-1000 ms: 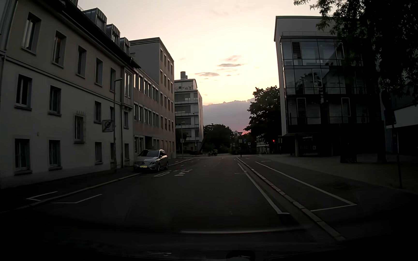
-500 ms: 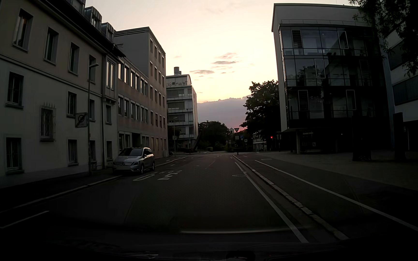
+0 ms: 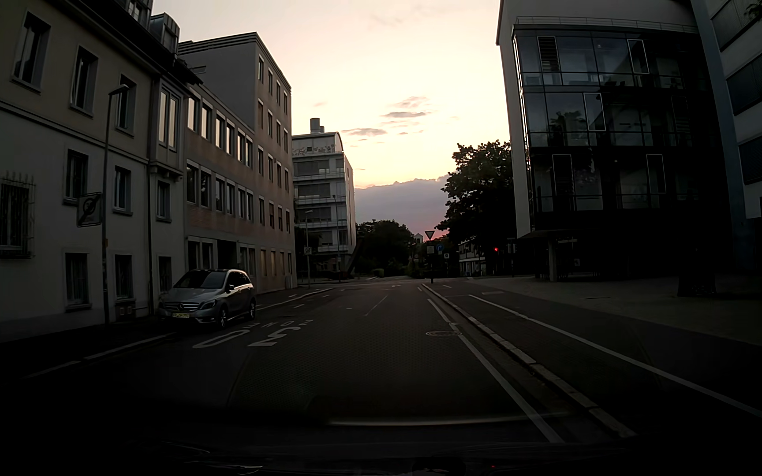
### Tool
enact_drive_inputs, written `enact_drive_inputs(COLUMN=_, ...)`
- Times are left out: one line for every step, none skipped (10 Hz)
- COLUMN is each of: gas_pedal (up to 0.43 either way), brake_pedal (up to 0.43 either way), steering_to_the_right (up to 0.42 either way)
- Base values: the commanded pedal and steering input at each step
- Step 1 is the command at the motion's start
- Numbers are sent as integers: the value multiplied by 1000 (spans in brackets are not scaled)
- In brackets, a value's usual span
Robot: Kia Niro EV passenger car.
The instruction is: Follow the waypoints while adhering to traffic rules and regulations
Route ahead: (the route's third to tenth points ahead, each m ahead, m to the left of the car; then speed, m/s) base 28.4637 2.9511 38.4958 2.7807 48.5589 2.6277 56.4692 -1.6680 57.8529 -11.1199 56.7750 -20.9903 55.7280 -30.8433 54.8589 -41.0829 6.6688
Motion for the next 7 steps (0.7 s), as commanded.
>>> enact_drive_inputs(gas_pedal=39, brake_pedal=0, steering_to_the_right=5)
enact_drive_inputs(gas_pedal=39, brake_pedal=0, steering_to_the_right=5)
enact_drive_inputs(gas_pedal=39, brake_pedal=0, steering_to_the_right=3)
enact_drive_inputs(gas_pedal=39, brake_pedal=0, steering_to_the_right=-1)
enact_drive_inputs(gas_pedal=39, brake_pedal=0, steering_to_the_right=-5)
enact_drive_inputs(gas_pedal=39, brake_pedal=0, steering_to_the_right=-5)
enact_drive_inputs(gas_pedal=39, brake_pedal=0, steering_to_the_right=-4)
